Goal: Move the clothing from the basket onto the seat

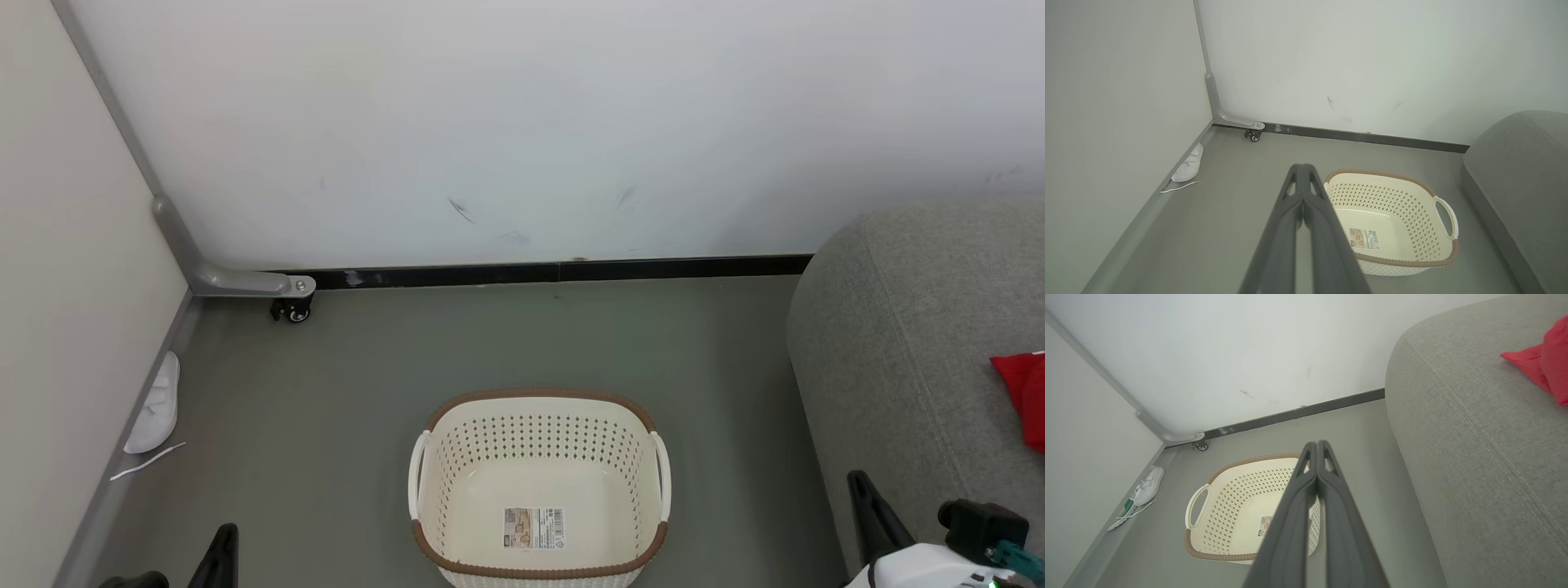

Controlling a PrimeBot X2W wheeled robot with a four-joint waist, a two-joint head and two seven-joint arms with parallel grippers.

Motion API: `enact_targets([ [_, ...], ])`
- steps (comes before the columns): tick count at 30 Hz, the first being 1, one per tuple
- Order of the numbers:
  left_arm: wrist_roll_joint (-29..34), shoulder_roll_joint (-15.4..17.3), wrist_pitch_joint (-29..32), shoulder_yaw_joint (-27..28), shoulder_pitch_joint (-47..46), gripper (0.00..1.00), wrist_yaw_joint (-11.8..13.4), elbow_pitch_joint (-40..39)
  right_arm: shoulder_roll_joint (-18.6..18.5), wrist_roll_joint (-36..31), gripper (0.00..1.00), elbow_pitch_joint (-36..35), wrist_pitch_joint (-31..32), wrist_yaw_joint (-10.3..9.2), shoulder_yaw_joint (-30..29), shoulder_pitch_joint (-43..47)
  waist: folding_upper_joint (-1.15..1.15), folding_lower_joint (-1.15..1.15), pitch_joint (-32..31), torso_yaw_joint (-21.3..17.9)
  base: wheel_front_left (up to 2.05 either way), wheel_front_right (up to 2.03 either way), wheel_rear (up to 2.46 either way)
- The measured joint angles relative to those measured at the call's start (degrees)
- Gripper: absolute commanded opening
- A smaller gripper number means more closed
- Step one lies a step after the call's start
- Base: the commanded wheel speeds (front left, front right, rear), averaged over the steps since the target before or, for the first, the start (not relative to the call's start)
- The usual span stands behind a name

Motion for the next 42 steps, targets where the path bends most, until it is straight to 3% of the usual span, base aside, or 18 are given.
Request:
enact_targets([
  [14, -7.8, -2.2, 2.5, 3.3, 0.0, 0.0, -2.1, 0.2, 0.0, 11.5, 0.0, 1.7, 5.0, 0.0, -2.5, -2.3, 0.0, 0.05, 0.2, -0.3, 0.0, 0.0, 0.0],
  [33, -18.3, -5.6, 6.4, 7.8, -0.3, 0.0, -6.1, 0.9, -0.1, 27.3, 0.0, 1.0, 10.1, 0.0, -3.3, -3.5, 0.0, 0.9, -0.2, -1.0, 0.0, 0.0, 0.0],
  [42, -23.1, -7.3, 8.0, 10.0, -1.3, 0.0, -7.8, 1.4, -0.2, 35.0, 0.0, -0.1, 11.7, 0.0, -3.3, -3.5, 0.0, 1.0, -0.4, -1.2, 0.0, 0.0, 0.0],
])
